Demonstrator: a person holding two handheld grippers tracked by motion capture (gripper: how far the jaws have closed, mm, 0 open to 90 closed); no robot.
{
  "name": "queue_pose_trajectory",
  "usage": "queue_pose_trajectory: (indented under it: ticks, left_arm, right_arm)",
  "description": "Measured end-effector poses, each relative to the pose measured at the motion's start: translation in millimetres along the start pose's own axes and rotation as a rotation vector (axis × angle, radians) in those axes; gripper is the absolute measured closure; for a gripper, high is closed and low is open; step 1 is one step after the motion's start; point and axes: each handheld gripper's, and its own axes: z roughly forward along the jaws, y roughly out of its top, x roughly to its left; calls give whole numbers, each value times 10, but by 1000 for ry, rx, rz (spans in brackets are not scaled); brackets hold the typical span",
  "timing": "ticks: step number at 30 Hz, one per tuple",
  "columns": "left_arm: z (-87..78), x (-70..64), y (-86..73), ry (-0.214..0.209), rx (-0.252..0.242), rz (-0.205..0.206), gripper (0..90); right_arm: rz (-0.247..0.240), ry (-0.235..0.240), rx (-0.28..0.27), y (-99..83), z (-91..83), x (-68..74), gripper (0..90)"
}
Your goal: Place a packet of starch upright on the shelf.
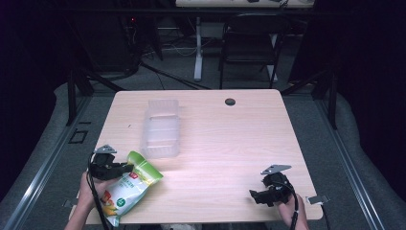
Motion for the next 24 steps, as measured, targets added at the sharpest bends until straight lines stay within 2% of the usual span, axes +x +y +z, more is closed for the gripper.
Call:
queue_pose_trajectory:
  ticks: [3, 8, 11, 13, 19, 24]
  left_arm:
    - [-33, 12, -10, 8, -9, 1, 794]
    - [-117, 17, -48, 15, -61, -24, 794]
    - [-163, 33, -61, 11, -75, -32, 795]
    - [-189, 31, -75, 12, -83, -31, 795]
    - [-242, 26, -96, 31, -104, -23, 795]
    - [-297, 11, -108, 7, -127, -27, 799]
  right_arm:
    - [20, 4, -26, -1, -23, -7, 149]
    - [8, 13, -8, 8, 6, 5, 151]
    - [0, 6, 1, 0, 0, -1, 151]
    - [0, -1, -17, 6, -18, 6, 149]
    - [-6, 0, -3, 5, 5, 13, 150]
    - [-3, -6, -15, 16, -10, 13, 149]
